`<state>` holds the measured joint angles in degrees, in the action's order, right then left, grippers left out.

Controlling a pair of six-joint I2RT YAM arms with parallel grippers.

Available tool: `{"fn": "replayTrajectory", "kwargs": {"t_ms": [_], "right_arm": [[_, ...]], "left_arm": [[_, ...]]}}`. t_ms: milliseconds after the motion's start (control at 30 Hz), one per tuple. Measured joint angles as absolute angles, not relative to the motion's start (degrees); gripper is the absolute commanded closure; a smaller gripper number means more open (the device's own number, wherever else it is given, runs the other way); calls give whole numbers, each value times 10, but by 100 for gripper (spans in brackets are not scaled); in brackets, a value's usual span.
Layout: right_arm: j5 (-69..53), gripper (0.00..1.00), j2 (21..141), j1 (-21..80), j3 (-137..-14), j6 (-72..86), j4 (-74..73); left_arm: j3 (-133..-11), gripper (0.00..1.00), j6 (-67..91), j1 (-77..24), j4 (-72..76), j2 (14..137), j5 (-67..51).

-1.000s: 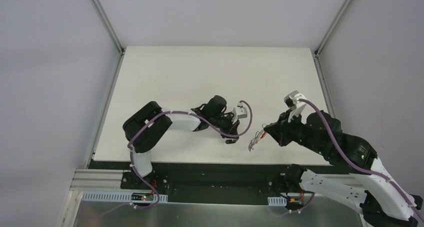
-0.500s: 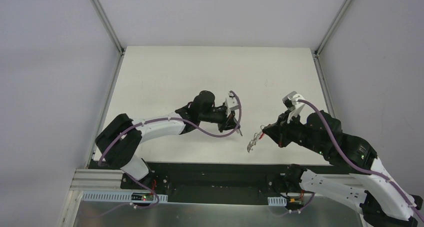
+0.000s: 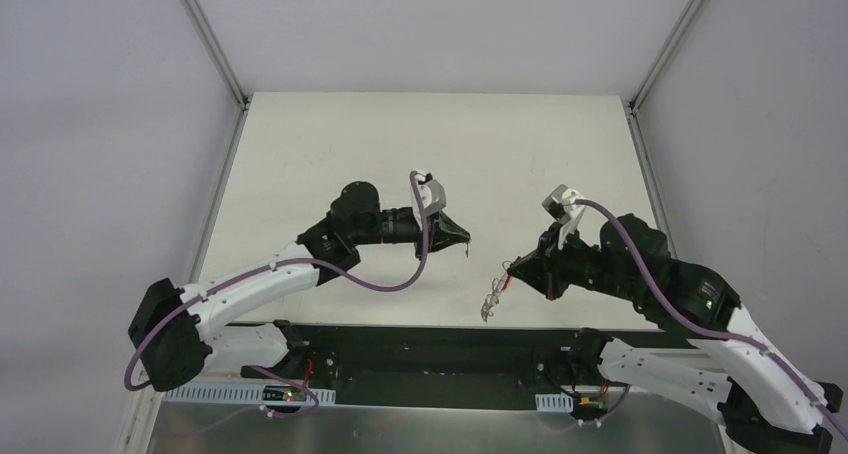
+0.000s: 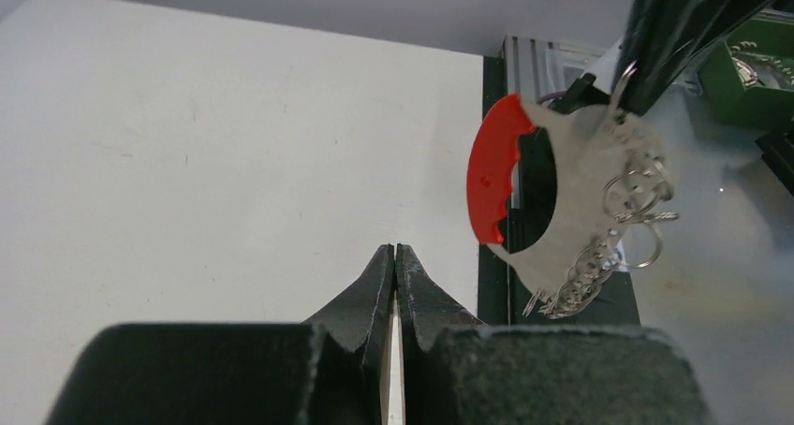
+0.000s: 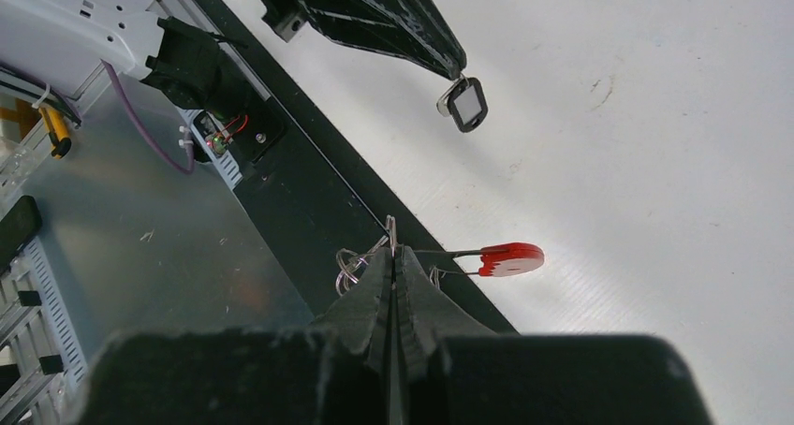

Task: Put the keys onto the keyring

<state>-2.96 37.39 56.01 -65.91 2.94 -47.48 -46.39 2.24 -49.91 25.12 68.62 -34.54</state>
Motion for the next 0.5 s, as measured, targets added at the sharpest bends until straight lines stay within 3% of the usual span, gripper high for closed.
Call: {"fn": "replayTrajectory", "kwargs": {"t_ms": [500], "right_arm": [[-101,100,472,560,-670,63,-437]], "left_arm": [[-461,100,30,-499,247,563,-390]]}}
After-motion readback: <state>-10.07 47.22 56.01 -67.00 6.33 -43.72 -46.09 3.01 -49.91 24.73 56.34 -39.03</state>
